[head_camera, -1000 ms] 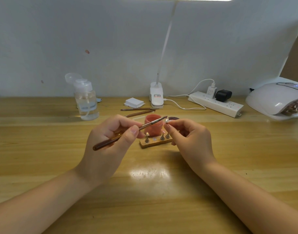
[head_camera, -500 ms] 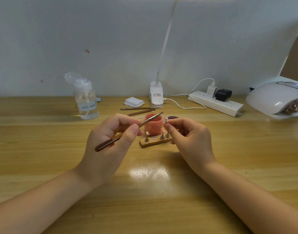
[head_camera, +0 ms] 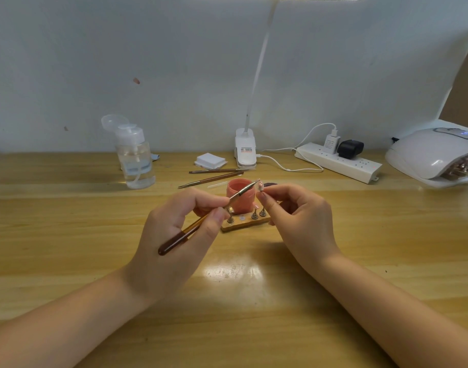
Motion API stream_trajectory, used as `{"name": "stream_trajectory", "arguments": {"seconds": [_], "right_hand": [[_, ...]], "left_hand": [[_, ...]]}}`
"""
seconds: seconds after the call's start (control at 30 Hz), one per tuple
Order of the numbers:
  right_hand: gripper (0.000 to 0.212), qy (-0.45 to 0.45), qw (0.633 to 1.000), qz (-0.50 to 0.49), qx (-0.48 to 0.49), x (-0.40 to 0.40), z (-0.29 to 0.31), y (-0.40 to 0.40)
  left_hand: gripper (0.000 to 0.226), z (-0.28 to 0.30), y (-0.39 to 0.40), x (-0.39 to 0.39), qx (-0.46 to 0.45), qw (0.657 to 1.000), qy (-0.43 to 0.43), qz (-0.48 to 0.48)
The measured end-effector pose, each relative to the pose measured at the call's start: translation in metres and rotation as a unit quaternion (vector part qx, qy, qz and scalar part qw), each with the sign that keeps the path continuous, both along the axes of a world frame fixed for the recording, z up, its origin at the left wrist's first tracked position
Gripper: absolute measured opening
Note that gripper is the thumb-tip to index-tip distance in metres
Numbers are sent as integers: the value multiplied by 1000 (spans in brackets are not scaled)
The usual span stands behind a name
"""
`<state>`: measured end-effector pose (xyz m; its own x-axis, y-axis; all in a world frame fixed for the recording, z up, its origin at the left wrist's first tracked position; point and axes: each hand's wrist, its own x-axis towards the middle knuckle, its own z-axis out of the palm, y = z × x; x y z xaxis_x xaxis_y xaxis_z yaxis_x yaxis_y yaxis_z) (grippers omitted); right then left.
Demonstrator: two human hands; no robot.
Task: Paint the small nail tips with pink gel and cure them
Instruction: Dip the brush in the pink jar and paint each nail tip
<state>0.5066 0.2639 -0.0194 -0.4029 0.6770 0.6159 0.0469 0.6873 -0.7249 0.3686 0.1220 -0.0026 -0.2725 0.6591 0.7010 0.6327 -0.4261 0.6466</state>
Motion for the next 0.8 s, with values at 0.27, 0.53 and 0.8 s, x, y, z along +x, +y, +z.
{"name": "stream_trajectory", "arguments": {"seconds": [0.27,0.53,0.8], "right_hand": [[13,-6,999,-14,31,0,1,-2],[16,-9,999,-5,38,0,2,-3],[15,2,1000,-12,21,-1,1,-1]], "left_hand": [[20,-1,1,2,-3,1000,29,9],[16,-1,0,2,8,1000,2,12],[19,-2,0,2,-5,1000,27,3]]}}
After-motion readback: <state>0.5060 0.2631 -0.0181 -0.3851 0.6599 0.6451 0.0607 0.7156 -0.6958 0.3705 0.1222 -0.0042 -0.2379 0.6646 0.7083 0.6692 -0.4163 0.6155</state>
